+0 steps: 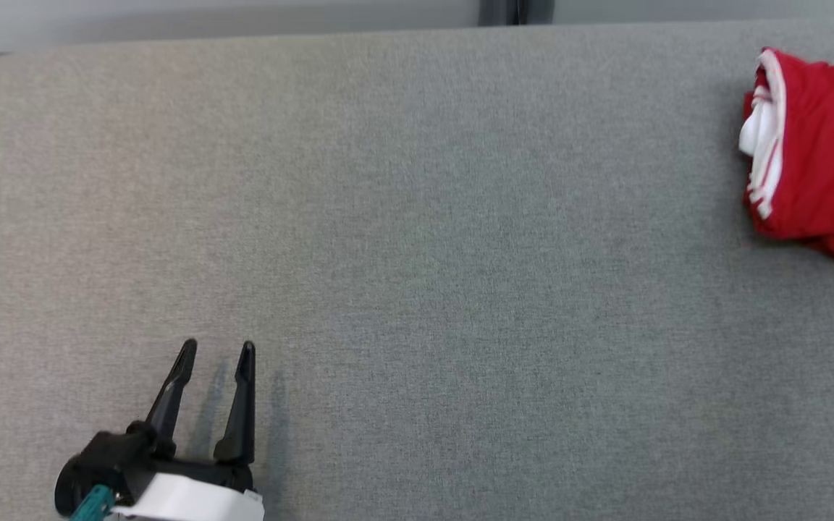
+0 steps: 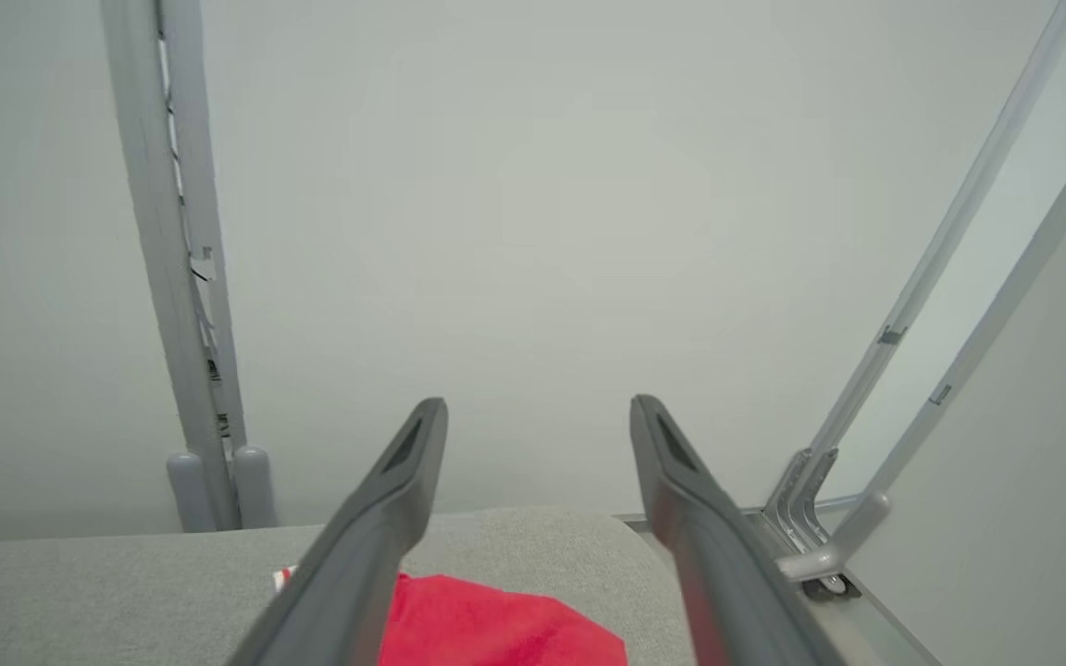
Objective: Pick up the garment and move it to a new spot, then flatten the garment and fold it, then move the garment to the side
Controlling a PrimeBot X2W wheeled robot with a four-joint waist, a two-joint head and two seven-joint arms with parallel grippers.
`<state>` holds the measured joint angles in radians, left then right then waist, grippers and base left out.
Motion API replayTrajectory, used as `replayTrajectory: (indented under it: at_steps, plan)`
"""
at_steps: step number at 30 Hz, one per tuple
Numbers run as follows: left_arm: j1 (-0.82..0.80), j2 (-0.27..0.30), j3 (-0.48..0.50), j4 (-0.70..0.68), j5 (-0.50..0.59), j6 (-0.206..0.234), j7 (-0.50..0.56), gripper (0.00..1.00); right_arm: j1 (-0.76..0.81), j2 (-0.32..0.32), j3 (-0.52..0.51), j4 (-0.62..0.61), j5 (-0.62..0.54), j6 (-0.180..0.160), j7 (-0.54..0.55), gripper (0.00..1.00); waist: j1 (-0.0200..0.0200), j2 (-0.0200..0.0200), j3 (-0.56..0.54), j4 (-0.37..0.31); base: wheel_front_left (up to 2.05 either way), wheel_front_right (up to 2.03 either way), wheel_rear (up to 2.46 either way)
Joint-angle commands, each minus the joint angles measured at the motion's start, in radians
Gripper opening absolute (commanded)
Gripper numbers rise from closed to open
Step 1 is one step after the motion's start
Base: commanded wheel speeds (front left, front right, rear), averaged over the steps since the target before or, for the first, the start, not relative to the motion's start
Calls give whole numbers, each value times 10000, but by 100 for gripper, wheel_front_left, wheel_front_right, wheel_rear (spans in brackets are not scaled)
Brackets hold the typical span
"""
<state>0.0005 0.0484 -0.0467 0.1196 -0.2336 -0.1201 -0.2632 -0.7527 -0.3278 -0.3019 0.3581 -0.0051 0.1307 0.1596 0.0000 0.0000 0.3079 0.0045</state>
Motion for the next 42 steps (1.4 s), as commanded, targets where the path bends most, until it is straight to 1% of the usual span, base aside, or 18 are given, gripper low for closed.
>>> replayTrajectory:
  at_steps: [1,6,9,13,16,18,20,21,23,24,25,30,37,38,42]
  plan:
    - [230,41,56,-16,-78,107,-14,100,636,228,130,-466,23,1,-584,100,0,0,-372,61,0,0,0]
    - [730,43,277,-202,-280,404,-14,100,2762,841,1094,-1880,587,0,-2128,100,0,0,-1060,-47,0,0,0]
    - [1043,38,394,-238,-388,611,-14,100,4174,1440,1830,-2275,1000,1,-2884,100,0,0,-1486,-100,0,0,0]
    - [1318,41,585,-276,-494,862,-14,100,5897,1916,2757,-2130,1306,0,-3816,100,0,0,-2001,-71,0,0,0]
    - [1580,42,658,-270,-582,1076,-14,100,6896,2229,2913,-1686,843,0,-4158,100,0,0,-2397,29,0,0,0]
    - [1772,41,672,-192,-650,1108,-14,100,7340,2399,2805,-1629,530,1,-4251,100,0,0,-2619,81,0,0,0]
    - [1960,38,639,-62,-552,1084,-14,100,7688,2563,2361,-2031,187,0,-4262,100,0,0,-2778,116,0,0,0]
    - [1960,38,639,-62,-552,1084,-14,100,7688,2563,2361,-2031,187,0,-4262,100,0,0,-2778,116,0,0,0]
    - [2046,42,623,56,-556,1055,-14,100,8098,2726,2108,-2463,-135,1,-4257,100,0,0,-2876,117,0,0,0]
    - [2088,44,635,114,-606,990,-14,100,8246,2748,1962,-2645,-335,1,-4255,100,0,0,-2932,114,0,0,0]
    - [2134,36,625,158,-553,777,-14,100,8518,2740,1750,-2868,-407,0,-4254,100,0,0,-3033,125,0,0,0]
    - [2218,39,750,205,-722,594,-14,100,9024,2747,1533,-2963,-235,0,-4257,100,0,0,-3285,133,0,0,0]
    - [2287,39,705,98,-770,482,-14,100,9226,2747,1727,-2805,-130,0,-4258,100,0,0,-3435,65,0,0,0]
    - [2199,0,692,126,-764,506,2,0,9141,2790,1780,-2793,-183,2,-4211,0,0,0,-3436,66,0,0,0]
    - [2188,-89,655,495,-869,503,73,0,9205,2921,1793,-2416,-65,2,-4112,0,0,0,-3438,68,0,0,0]
